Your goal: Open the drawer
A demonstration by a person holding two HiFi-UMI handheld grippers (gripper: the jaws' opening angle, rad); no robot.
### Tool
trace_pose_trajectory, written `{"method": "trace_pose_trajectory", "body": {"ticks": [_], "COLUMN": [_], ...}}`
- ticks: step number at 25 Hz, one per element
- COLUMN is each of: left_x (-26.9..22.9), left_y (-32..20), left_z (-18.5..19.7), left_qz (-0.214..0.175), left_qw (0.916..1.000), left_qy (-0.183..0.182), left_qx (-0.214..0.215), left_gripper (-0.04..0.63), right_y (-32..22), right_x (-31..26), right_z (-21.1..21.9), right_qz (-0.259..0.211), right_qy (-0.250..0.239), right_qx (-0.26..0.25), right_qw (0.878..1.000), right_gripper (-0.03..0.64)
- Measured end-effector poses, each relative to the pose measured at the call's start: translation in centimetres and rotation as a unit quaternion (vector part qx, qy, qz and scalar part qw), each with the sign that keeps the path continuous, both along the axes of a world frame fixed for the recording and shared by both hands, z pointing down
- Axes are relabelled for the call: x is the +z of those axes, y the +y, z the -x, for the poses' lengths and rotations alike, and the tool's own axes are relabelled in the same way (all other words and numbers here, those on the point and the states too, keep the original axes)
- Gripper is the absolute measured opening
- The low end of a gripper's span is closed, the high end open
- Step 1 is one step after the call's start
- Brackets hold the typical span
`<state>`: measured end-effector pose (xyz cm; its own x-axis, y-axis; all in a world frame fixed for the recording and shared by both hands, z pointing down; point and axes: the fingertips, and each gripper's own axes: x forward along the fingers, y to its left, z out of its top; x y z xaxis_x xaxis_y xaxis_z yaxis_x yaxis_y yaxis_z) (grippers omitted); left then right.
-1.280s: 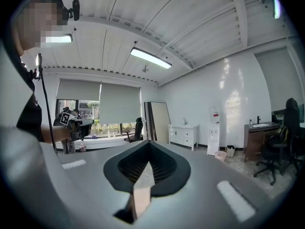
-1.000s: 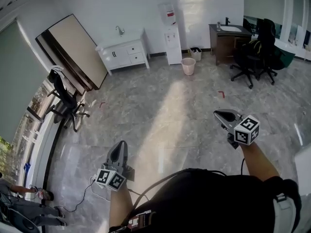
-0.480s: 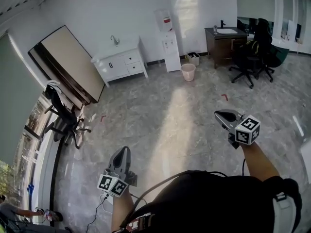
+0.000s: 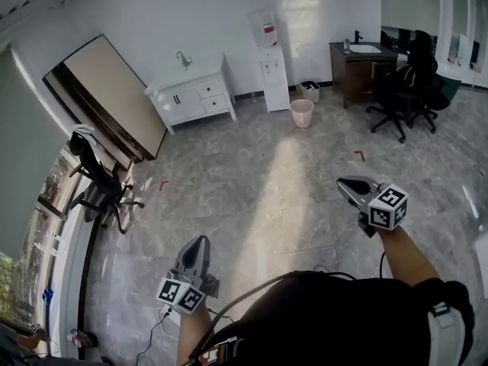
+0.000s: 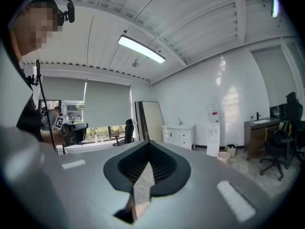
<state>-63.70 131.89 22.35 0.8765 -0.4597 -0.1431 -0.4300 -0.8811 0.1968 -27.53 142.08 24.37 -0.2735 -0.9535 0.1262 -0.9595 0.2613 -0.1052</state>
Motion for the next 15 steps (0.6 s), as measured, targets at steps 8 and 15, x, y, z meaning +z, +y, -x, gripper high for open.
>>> {"method": "trace_pose_trajectory", "body": {"ticks": [8,15], "left_x": [-0.3,-0.8], "left_y": [-3.5,-7.4], "left_z": [-7.3,-15.0], "left_qz": [-0.004,0.001], "left_qw": [0.9994,0.9977], "left_qy": [-0.002,0.002], "left_qx": [-0.035,-0.068], "left_gripper": [0.000,0.000], "right_y": [-7.4,-14.4], "right_x": [0.1,-1.1], "right_z": [-8.0,-14.9], "right_qz": [-0.006,-0.017], "right_qy": [-0.009,-0.005], "right_qx": [-0.046,-0.096], "right_qw": [0.999,0.995], "right_gripper": [-0.006,-0.006]}}
